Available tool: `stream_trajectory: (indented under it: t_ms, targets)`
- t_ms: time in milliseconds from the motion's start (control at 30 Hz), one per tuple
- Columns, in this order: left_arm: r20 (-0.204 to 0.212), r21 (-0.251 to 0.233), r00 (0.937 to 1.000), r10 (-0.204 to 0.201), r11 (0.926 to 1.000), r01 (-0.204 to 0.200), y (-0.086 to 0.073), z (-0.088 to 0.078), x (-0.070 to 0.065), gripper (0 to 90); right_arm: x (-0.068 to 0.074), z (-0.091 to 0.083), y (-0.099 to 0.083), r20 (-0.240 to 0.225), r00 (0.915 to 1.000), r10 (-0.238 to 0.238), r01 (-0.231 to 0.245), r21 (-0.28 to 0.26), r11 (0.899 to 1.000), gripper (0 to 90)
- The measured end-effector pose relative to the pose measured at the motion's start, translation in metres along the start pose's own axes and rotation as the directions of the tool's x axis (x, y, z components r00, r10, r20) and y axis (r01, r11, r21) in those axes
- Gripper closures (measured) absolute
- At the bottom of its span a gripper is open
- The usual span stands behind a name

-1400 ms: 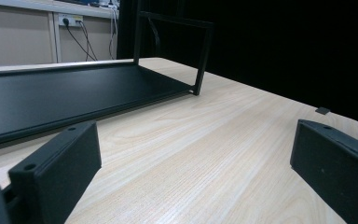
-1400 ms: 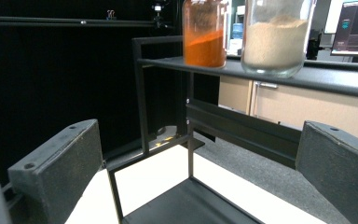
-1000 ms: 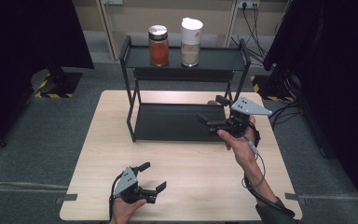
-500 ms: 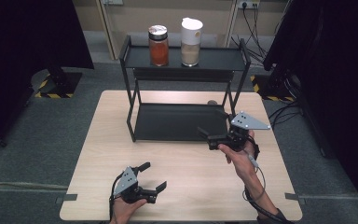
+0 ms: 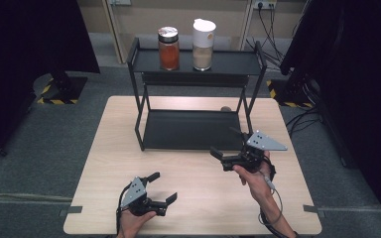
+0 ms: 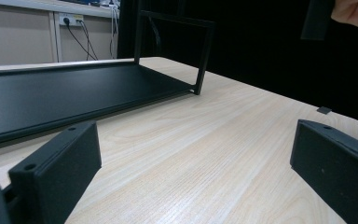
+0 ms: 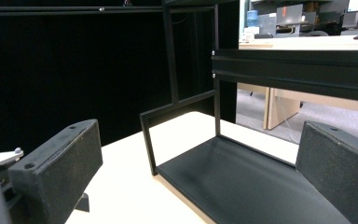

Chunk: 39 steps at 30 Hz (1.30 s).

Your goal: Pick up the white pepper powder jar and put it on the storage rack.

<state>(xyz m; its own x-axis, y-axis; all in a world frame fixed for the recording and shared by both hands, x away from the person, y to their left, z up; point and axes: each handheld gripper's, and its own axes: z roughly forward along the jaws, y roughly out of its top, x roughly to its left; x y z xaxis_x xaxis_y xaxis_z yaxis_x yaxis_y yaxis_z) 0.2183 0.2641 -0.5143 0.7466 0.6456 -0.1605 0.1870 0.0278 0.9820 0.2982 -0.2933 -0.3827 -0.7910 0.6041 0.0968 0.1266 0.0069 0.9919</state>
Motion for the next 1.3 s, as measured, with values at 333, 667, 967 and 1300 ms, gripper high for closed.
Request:
stream_trajectory:
  t_ms: [333, 667, 967, 1300]
  targets:
    - [-0.002, -0.001, 1.0, -0.001, 1.0, 0.001, 0.0, 0.0, 0.0, 1.1, 0.008, -0.004, -0.018, -0.003, 1.0, -0.006, 0.006, 0.041, 0.999, 0.7]
    - [-0.005, 0.0, 1.0, 0.0, 1.0, 0.0, 0.0, 0.0, 0.0, 1.1, 0.017, -0.005, -0.032, -0.012, 0.9997, -0.022, 0.022, 0.062, 0.998, 0.8]
    - [-0.007, -0.001, 1.0, 0.0, 1.0, 0.0, 0.0, 0.0, 0.001, 1.2, 0.023, -0.004, -0.05, -0.012, 0.9997, -0.021, 0.022, 0.071, 0.997, 0.8]
    - [-0.008, -0.001, 1.0, 0.001, 1.0, -0.001, 0.0, 0.0, 0.001, 1.5, 0.029, -0.008, -0.074, -0.001, 0.9997, -0.024, 0.024, 0.066, 0.998, 0.8]
